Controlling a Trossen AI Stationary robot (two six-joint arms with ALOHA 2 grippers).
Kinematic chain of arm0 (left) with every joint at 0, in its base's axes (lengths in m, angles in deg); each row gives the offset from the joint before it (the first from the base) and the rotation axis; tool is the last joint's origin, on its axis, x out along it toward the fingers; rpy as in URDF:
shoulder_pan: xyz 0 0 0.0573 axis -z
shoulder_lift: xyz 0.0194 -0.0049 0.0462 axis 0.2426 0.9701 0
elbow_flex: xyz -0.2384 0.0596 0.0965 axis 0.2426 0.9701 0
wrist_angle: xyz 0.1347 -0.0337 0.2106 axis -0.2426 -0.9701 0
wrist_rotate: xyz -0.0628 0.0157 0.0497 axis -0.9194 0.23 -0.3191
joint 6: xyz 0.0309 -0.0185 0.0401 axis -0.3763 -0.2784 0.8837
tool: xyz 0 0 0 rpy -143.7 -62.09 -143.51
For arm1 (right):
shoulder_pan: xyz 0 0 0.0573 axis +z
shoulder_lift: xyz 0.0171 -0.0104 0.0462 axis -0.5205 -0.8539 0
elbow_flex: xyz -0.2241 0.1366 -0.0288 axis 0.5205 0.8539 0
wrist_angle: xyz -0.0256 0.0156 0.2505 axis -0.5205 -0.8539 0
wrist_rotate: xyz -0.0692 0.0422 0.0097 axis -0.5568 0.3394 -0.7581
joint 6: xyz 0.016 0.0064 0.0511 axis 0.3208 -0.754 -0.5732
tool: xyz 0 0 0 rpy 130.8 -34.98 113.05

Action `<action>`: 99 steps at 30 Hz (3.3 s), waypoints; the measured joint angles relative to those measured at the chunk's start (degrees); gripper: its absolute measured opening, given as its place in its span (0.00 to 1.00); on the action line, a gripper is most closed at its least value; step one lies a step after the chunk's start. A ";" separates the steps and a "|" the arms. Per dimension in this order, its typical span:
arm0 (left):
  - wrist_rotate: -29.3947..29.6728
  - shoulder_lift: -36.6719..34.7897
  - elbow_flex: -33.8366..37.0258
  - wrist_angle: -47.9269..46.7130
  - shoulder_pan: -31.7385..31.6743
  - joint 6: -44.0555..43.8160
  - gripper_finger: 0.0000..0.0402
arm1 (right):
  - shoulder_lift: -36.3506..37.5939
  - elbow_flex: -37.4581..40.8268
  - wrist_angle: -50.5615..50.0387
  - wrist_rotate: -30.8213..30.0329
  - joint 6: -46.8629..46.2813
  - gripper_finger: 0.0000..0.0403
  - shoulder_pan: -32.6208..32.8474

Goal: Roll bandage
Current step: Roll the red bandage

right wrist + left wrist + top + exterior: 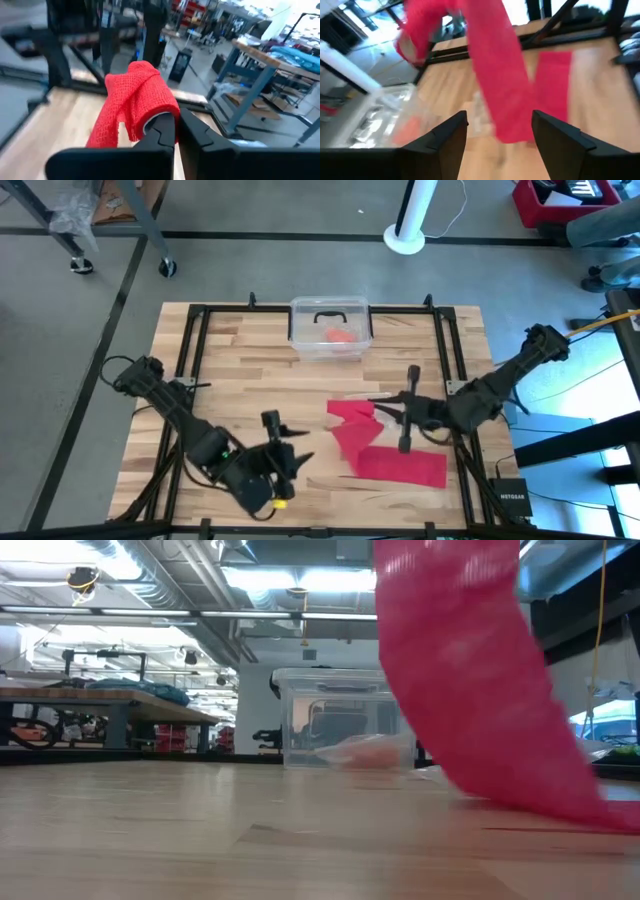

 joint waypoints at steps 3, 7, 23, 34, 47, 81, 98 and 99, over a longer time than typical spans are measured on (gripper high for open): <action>2.59 0.88 4.28 6.28 1.13 -2.91 0.52 | -1.93 0.00 5.23 -2.52 0.01 0.02 3.24; 2.38 1.76 9.76 18.09 1.26 -3.82 0.49 | -6.83 0.00 13.55 -3.36 2.53 0.02 4.55; 0.54 2.48 12.17 25.10 -0.69 6.76 0.48 | -17.50 0.04 26.74 -1.26 9.10 0.03 3.83; -6.20 2.85 12.15 31.62 0.62 14.51 0.15 | -17.52 0.04 26.19 -2.39 8.46 0.03 3.98; -13.79 1.73 8.32 27.05 6.16 17.37 0.00 | -16.03 0.07 25.56 -12.25 15.32 0.04 7.03; -16.23 3.00 7.63 19.09 5.17 -1.69 0.16 | -15.84 0.07 29.43 -13.34 16.41 0.04 6.65; -8.51 -1.45 4.73 2.34 11.41 -8.40 0.35 | -15.84 0.04 29.12 -7.55 14.54 0.04 6.67; -5.98 -1.68 4.63 1.79 11.57 -8.32 0.35 | -15.84 0.04 29.10 -7.14 14.47 0.04 6.67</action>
